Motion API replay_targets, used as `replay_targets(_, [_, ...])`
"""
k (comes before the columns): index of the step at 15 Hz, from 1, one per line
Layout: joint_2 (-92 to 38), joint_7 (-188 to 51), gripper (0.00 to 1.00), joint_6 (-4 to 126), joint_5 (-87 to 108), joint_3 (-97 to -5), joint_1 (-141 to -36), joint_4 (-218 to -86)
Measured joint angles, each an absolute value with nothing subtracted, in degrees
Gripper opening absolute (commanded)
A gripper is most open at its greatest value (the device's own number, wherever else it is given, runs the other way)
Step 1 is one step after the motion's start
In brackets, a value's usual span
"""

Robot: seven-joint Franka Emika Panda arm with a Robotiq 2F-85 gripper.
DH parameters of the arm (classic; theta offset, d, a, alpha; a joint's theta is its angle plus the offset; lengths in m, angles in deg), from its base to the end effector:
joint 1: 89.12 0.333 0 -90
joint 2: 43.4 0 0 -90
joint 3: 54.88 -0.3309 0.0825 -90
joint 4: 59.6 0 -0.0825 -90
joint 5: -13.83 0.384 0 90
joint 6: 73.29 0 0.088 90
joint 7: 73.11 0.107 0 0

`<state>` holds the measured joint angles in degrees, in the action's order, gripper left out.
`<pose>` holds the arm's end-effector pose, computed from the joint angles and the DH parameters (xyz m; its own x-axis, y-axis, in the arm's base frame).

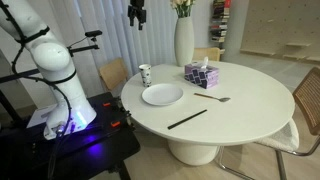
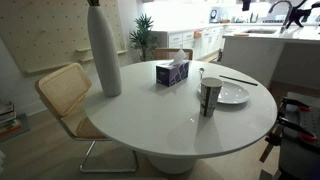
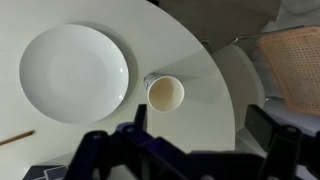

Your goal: Move the spoon forwards

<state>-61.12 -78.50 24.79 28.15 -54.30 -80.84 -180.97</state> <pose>0.4413 0.0826 0.5507 0.9787 0.1900 -0.0781 0.1650 -0.9536 -0.2518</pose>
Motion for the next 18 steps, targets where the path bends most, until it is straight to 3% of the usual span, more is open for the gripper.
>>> replay_targets(12, [-61.09,-78.50,1.00,24.81,28.15,-54.39,-80.99,-180.95])
replay_targets(18, [-55.58,-72.77,1.00,32.69,29.21,-53.51,-84.81,-176.72])
